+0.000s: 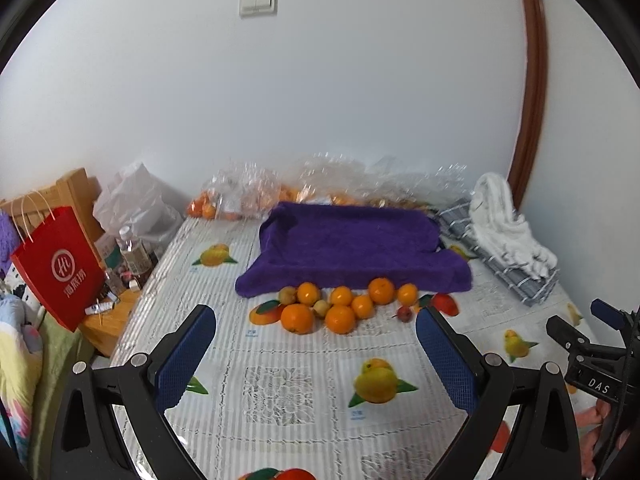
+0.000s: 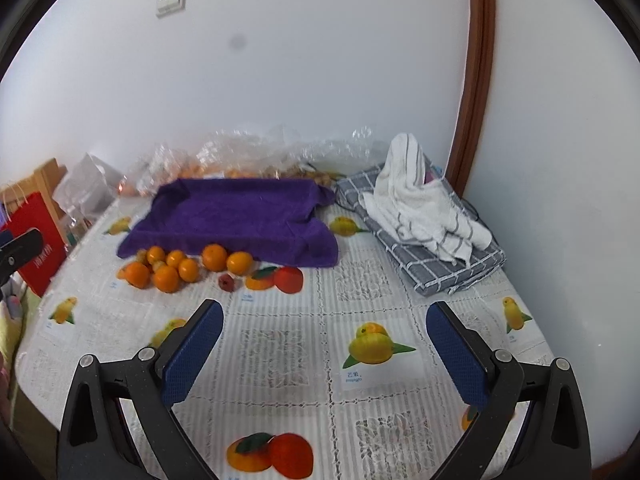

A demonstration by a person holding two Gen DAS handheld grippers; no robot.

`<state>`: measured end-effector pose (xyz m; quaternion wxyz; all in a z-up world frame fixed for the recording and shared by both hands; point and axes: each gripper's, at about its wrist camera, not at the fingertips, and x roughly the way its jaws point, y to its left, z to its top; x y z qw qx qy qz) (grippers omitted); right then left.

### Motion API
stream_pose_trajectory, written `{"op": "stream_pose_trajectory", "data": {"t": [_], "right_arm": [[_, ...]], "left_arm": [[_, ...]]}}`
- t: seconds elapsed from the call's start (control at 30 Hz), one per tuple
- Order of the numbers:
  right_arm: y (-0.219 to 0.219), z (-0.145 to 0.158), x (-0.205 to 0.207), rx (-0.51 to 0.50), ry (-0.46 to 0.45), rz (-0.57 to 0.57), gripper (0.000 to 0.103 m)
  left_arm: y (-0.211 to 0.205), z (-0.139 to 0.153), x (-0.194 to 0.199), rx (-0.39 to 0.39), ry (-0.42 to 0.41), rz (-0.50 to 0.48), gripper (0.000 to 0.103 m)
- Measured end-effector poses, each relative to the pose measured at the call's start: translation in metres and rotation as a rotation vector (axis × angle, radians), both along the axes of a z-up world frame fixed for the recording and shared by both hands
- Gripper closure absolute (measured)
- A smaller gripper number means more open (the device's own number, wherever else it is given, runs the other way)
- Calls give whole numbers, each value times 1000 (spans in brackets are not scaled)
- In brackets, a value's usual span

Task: Organize fruits
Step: 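Grasp the small red fruit with the right tool while the left tool approaches the oranges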

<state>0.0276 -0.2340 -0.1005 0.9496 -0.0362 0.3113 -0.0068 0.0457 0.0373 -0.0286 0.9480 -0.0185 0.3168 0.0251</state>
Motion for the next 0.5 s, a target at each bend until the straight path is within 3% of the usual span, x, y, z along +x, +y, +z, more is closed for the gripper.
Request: {"op": "stream_pose_trajectory", "data": {"t": [0.13, 0.4, 0.5], "right_arm": [[5, -21, 26, 12, 56, 17, 7], [37, -64, 76, 44, 163, 92, 28], [54, -81, 95, 65, 193, 122, 30]], "left_arm": [[14, -24, 20, -7, 47, 19, 2], [49, -66, 55, 38, 111, 33, 6], [67, -81, 64, 47, 134, 44, 7]]}}
